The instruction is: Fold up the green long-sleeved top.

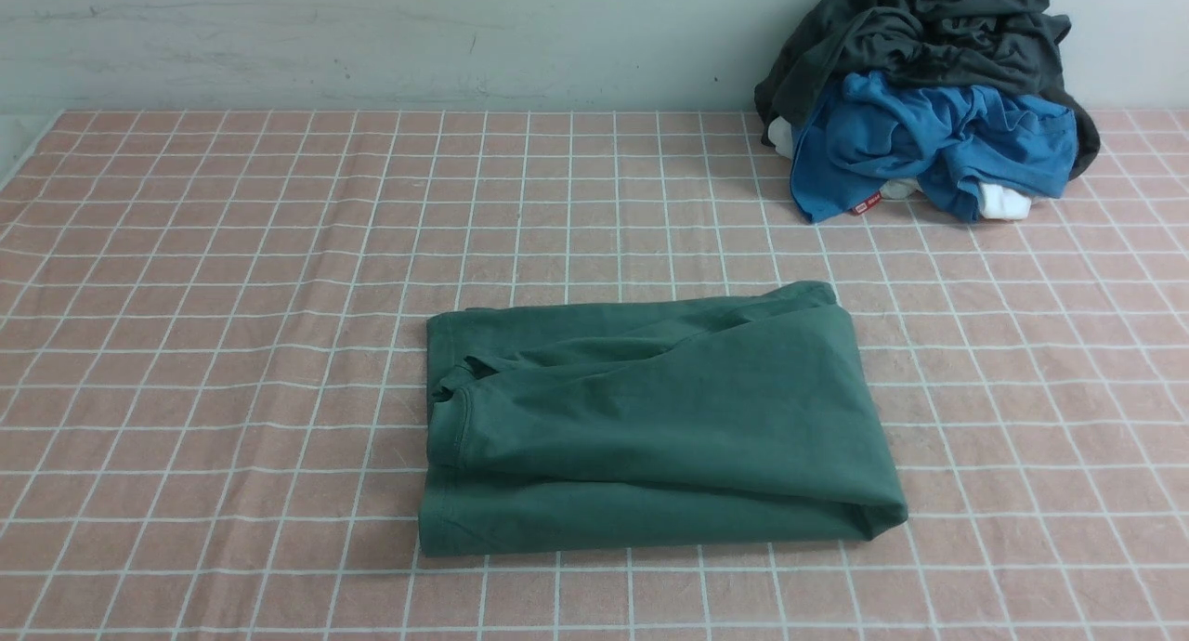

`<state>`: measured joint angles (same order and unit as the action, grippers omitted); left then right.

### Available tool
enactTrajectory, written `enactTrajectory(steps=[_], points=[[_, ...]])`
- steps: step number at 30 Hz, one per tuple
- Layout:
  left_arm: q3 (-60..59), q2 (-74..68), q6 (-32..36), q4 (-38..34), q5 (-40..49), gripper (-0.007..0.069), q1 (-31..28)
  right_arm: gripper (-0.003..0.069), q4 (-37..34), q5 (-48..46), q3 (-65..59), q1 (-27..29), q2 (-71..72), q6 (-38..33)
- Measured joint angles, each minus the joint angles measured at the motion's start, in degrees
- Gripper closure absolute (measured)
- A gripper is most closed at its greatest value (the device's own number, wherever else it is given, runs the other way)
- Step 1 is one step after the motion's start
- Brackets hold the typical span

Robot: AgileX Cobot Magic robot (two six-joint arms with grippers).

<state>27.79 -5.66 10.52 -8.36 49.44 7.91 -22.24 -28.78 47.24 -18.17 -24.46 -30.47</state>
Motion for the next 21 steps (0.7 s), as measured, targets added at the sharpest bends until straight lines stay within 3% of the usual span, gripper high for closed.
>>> enactTrajectory(steps=[21], points=[[0.0,0.0,0.0,0.0,0.0,0.0627,0.0,0.0673,0.0,0.3,-1.0,0.0,0.0,0.0]])
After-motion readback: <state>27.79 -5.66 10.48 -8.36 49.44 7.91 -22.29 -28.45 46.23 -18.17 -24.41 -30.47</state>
